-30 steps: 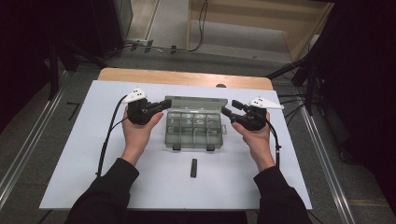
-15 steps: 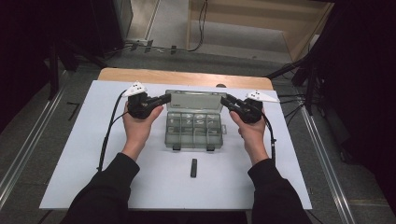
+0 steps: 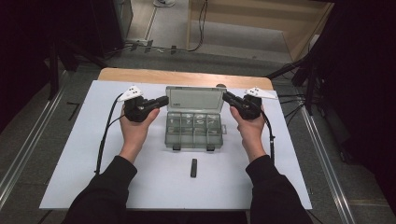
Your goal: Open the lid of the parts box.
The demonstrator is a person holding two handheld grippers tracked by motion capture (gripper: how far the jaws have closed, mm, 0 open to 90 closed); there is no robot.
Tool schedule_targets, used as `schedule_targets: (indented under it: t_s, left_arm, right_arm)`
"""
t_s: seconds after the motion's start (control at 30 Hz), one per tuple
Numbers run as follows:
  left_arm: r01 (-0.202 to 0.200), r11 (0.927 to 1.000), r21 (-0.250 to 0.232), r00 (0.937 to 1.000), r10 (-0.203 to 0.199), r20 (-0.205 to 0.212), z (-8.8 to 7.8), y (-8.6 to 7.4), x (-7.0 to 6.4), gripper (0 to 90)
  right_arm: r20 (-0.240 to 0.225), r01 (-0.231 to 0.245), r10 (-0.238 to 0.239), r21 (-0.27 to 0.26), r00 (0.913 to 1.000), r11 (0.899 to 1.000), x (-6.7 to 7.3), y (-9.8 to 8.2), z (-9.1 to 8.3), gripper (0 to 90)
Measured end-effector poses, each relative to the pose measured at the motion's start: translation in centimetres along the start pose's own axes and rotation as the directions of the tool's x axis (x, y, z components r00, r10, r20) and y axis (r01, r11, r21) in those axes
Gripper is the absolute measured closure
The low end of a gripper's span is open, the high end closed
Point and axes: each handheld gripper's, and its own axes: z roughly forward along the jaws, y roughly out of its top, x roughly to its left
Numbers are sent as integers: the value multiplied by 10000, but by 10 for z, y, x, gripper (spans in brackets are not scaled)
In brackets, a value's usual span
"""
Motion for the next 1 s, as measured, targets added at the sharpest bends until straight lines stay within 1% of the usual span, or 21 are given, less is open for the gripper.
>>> schedule_targets:
  t_s: [0.03, 0.07, 0.1, 0.13, 0.17, 0.2, 0.23, 0.27, 0.33, 0.37, 0.43, 0.47, 0.53, 0.6, 0.7, 0.73, 0.8, 0.87, 0.9, 0.93, 1.0]
  left_arm:
    - [56, 9999, 145, 9999, -54, -92, 0, -2, 3, 800]
    - [215, 9995, 237, 9996, -210, -213, 2, -3, 6, 754]
    - [215, 9995, 237, 9996, -210, -213, 2, -3, 6, 735]
    - [432, 9984, 372, 9977, -411, -541, 6, -4, 10, 706]
    - [432, 9984, 372, 9977, -411, -541, 6, -4, 10, 682]
    - [672, 9966, 480, 9952, -636, -740, 10, -4, 15, 668]
    - [672, 9966, 480, 9952, -636, -740, 10, -4, 15, 655]
    - [769, 9955, 547, 9941, -724, -802, 13, -5, 18, 655]
    - [982, 9907, 945, 9931, -915, -729, 21, -8, 24, 604]
    - [874, 9902, 1093, 9940, -794, -758, 25, -10, 25, 590]
    - [941, 9878, 1237, 9933, -847, -786, 30, -13, 27, 591]
    - [1029, 9853, 1362, 9922, -921, -835, 34, -16, 30, 593]
    - [1048, 9838, 1456, 9920, -931, -850, 36, -18, 32, 602]
    - [1064, 9826, 1523, 9907, -917, -1003, 39, -21, 35, 627]
    - [1151, 9811, 1556, 9898, -1000, -1015, 42, -24, 37, 674]
    - [983, 9825, 1581, 9915, -830, -1004, 43, -25, 37, 686]
    - [860, 9829, 1629, 9921, -696, -1040, 44, -25, 36, 712]
    - [829, 9829, 1645, 9923, -661, -1049, 45, -26, 36, 728]
    - [808, 9832, 1637, 9922, -637, -1069, 46, -26, 35, 752]
    - [658, 9837, 1674, 9928, -477, -1097, 48, -26, 35, 764]
    - [609, 9840, 1673, 9922, -415, -1173, 49, -26, 35, 779]
  right_arm:
    - [35, -12, 12, 32, 10000, 10000, 0, 1, 0, 788]
    - [32, -95, 95, 19, 9999, 10000, -1, 1, 1, 788]
    - [37, -166, 165, 25, 9999, 9999, -1, 1, 2, 788]
    - [29, -184, 184, 33, 9998, 9998, -1, 1, 2, 789]
    - [29, -184, 184, 33, 9998, 9998, -1, 1, 2, 789]
    - [46, -171, 171, 53, 9998, 9998, -2, 1, 3, 790]
    - [46, -171, 171, 53, 9998, 9998, -2, 1, 3, 790]
    - [76, -205, 205, 67, 9998, 9998, -1, 2, 3, 791]
    - [94, -212, 212, 34, 9997, 9998, -2, 2, 5, 791]
    - [83, -253, 253, 38, 9996, 9997, -2, 2, 5, 791]
    - [46, -365, 364, 38, 9993, 9993, -4, 3, 6, 790]
    - [40, -411, 411, 69, 9991, 9991, -5, 3, 7, 790]
    - [50, -393, 392, 75, 9992, 9992, -5, 4, 7, 791]
    - [98, -425, 424, 133, 9991, 9990, -5, 5, 9, 791]
    - [118, -428, 426, 203, 9990, 9989, -7, 7, 12, 791]
    - [114, -426, 424, 209, 9990, 9989, -7, 7, 12, 791]
    - [106, -423, 421, 206, 9991, 9989, -8, 7, 14, 793]
    - [104, -473, 471, 224, 9988, 9986, -9, 7, 14, 794]
    - [79, -574, 572, 233, 9983, 9981, -10, 6, 16, 798]
    - [72, -600, 598, 227, 9982, 9979, -11, 6, 17, 799]
    - [82, -655, 653, 271, 9978, 9975, -12, 6, 18, 803]
